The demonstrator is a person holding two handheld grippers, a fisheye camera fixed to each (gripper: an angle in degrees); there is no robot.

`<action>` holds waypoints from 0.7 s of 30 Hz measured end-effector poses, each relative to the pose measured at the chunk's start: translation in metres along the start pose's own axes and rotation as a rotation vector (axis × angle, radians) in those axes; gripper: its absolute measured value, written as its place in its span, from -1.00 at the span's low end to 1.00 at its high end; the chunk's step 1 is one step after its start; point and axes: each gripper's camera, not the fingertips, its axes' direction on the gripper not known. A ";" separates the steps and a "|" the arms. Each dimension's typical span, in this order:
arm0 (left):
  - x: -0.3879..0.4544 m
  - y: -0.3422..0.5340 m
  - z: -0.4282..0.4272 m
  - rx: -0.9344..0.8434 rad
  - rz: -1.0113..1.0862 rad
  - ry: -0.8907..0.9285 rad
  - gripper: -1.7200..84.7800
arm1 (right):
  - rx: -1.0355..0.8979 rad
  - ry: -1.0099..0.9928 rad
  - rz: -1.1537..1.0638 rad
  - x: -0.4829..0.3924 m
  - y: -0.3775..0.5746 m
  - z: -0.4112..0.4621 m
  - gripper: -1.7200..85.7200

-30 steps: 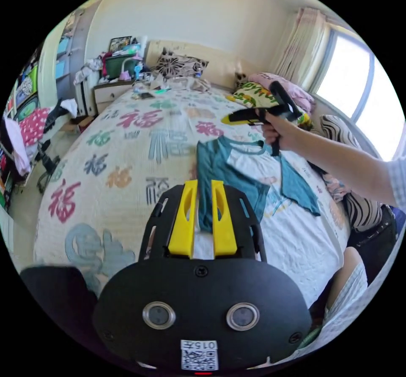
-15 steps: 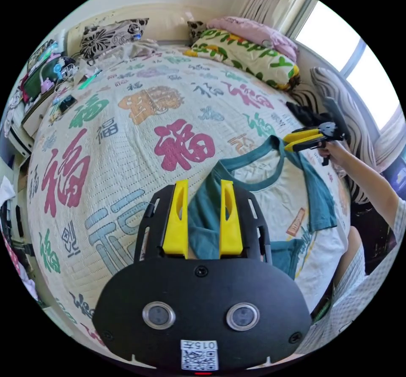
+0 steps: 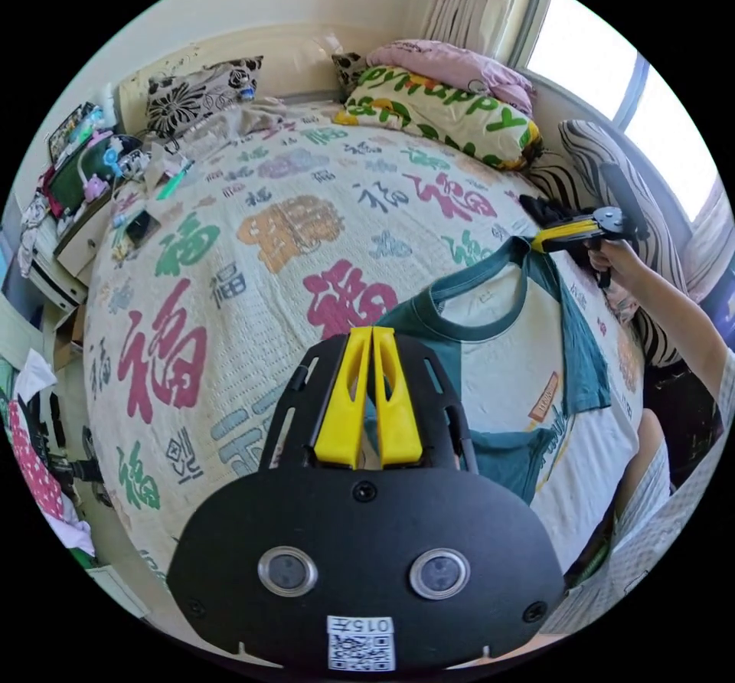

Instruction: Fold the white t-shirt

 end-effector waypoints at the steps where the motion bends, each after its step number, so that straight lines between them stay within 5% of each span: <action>1: 0.002 -0.002 -0.013 0.049 -0.016 -0.019 -0.97 | 0.034 0.013 0.029 0.000 -0.001 -0.017 -0.98; 9: 0.043 0.052 -0.077 0.165 0.064 0.000 -0.97 | 0.125 -0.026 0.000 -0.025 0.056 -0.103 -0.98; 21: 0.191 0.335 -0.140 0.062 0.153 0.207 -0.97 | -0.006 -0.212 -0.156 -0.152 0.338 -0.154 -0.98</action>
